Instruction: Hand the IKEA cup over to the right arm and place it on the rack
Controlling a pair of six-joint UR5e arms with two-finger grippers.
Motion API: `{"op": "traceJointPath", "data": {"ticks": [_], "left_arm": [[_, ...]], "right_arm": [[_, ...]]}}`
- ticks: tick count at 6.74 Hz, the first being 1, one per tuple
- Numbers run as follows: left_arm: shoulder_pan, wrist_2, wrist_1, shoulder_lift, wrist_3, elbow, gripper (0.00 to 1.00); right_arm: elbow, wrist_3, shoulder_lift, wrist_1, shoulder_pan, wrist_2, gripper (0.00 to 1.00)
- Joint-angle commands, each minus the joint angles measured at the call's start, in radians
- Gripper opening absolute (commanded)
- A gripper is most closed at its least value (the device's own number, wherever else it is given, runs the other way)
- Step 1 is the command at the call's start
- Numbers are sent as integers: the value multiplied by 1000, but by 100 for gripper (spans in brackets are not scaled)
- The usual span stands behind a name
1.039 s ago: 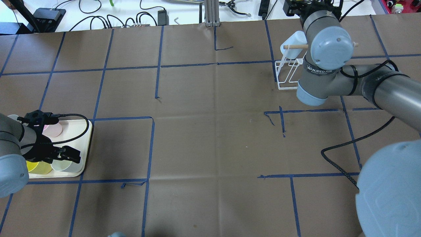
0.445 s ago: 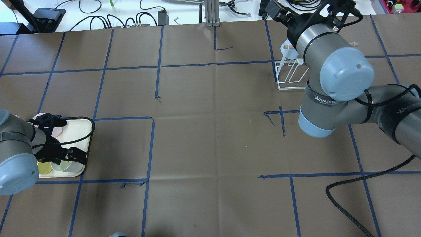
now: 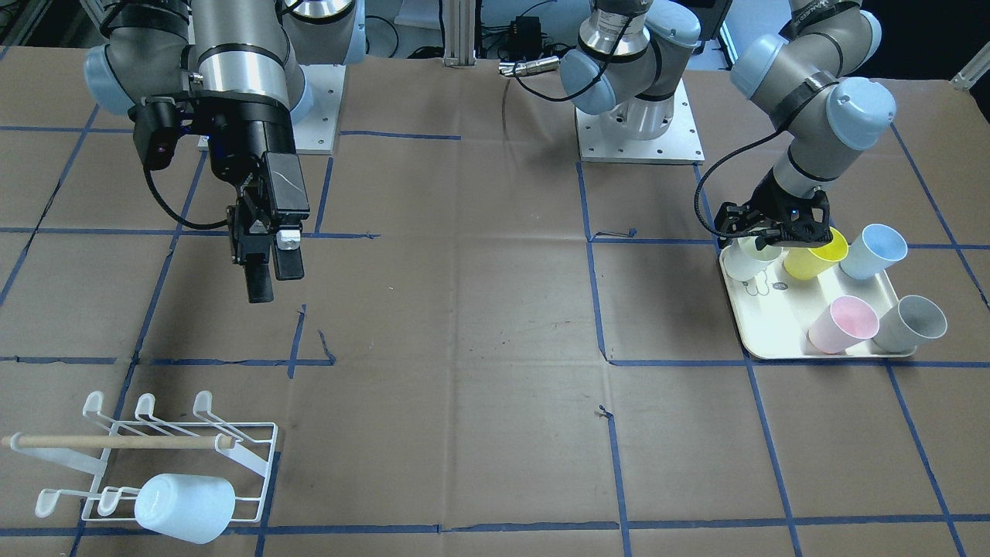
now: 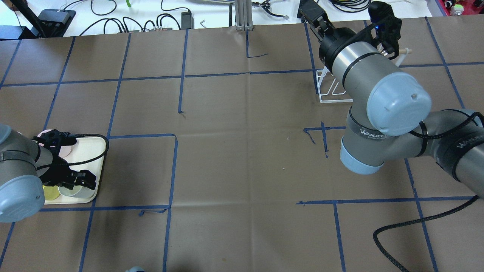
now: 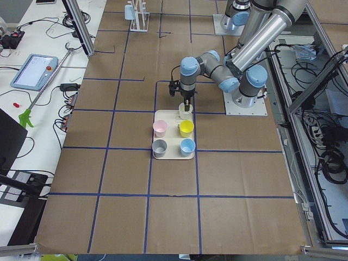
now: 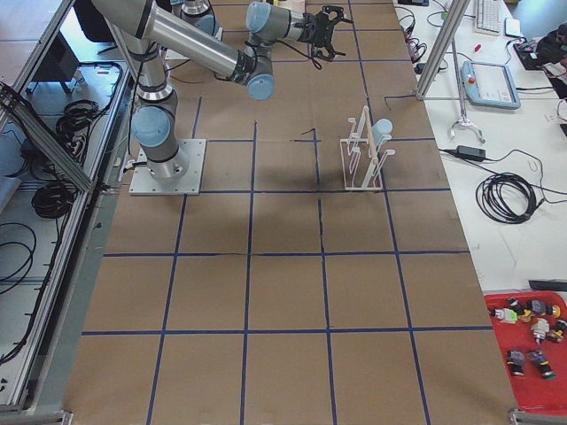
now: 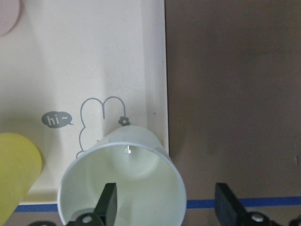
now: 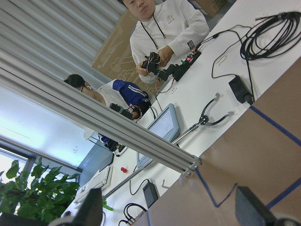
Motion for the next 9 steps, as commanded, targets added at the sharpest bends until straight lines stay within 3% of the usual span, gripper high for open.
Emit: {"op": "traceJointPath", "data": {"ticks": [1, 3, 5, 8, 9], "left_arm": [[1, 0, -2, 6, 1, 6, 0], [0, -7, -3, 26, -2, 27, 0], [-9, -9, -122, 30, -2, 157, 0], [-90, -12, -551, 1, -52, 573, 0], [-110, -15, -583, -52, -51, 667, 0]], "right_arm": [[1, 251, -3, -8, 49, 8, 100], [3, 403, -3, -80, 57, 9, 100], [38, 512, -3, -132, 74, 9, 100], [47, 534, 0, -149, 74, 5, 100], [47, 534, 2, -144, 74, 0, 100]]}}
